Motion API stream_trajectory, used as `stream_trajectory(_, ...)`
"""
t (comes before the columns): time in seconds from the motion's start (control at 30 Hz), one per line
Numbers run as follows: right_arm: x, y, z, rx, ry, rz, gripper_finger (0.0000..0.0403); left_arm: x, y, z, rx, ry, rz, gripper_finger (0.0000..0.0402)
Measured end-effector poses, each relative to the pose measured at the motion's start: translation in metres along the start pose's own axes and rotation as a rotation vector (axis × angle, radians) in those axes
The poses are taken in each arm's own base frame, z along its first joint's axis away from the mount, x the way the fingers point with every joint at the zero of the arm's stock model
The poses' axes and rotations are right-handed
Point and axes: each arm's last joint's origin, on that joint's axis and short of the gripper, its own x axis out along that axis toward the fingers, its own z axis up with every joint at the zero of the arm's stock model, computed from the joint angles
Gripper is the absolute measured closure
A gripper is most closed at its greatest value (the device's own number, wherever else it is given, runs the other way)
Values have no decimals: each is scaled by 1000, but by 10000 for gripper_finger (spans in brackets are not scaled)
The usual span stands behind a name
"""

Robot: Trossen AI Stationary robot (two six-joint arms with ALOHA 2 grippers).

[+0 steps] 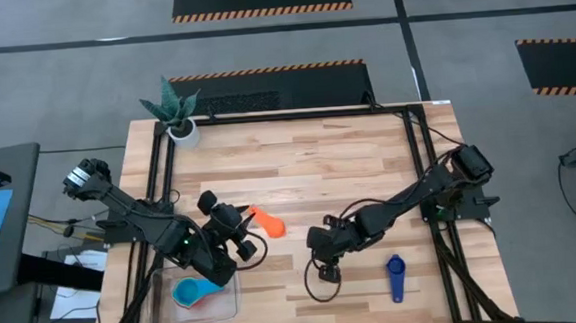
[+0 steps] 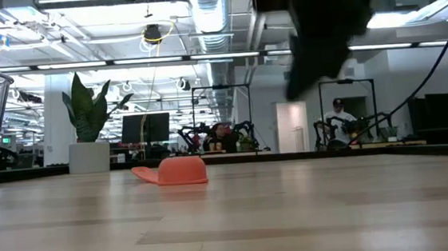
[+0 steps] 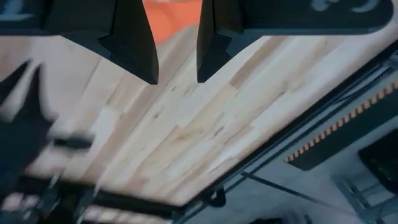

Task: Nest measuring cups in basket
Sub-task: Stack the orange measuring cup on top of the light blue measuring cup in the transparent bin

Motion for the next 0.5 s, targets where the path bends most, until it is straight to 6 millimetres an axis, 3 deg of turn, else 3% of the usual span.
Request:
stream_trajectory(0.17, -47, 14, 6, -76, -213, -121, 333, 17, 5, -38, -21, 103, 24, 301)
stream_trajectory(0.3, -107, 17, 10, -64, -429, -293, 333, 28, 9, -64, -146, 149, 44, 301)
stream_trajectory(0.5, -190, 17, -4, -13, -701, -395, 339, 37, 15, -64, -154, 113, 95, 301)
